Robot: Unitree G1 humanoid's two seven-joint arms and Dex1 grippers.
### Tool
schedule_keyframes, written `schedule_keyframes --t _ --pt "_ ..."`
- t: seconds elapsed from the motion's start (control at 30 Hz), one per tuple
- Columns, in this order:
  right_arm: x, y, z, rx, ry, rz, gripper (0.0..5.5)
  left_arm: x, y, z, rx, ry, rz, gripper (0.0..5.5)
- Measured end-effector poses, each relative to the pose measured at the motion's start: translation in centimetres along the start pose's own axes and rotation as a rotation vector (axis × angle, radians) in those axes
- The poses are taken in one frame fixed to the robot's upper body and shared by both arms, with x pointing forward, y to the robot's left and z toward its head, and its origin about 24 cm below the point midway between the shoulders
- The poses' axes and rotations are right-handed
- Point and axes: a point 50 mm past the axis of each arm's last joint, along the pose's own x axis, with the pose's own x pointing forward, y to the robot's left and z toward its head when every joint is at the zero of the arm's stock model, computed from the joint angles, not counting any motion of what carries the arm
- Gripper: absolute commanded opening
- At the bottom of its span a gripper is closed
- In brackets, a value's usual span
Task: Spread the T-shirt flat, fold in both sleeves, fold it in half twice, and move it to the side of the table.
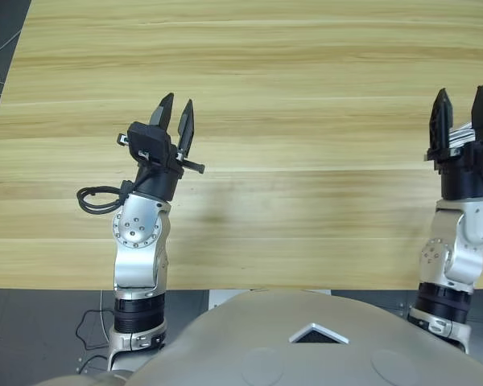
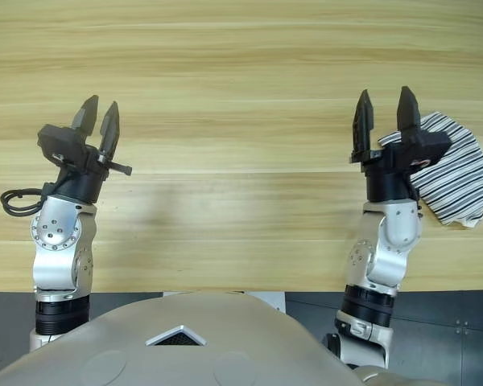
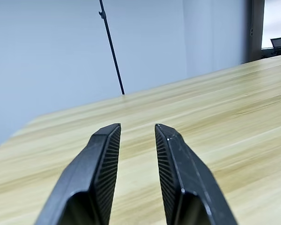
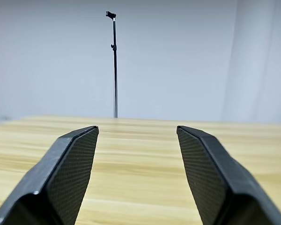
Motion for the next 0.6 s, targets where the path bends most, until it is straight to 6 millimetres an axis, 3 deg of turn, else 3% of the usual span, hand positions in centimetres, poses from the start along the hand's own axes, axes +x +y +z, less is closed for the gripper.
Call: schedule_keyframes --t 0.23,0.37,0.6 --pt "1.3 2.2 0.1 0.071 -0.025 -0.022 3.09 -1.0 0.1 -0.9 -0.024 0.028 0.087 1.35" --pt "1.5 3.4 -0.3 0.061 -0.003 0.03 3.09 -0.1 1.3 -0.1 0.0 -0.069 0.171 1.35" --pt "2.7 3.7 -2.2 0.02 0.052 0.021 3.09 0.7 2.0 -1.0 0.042 -0.101 0.201 1.35"
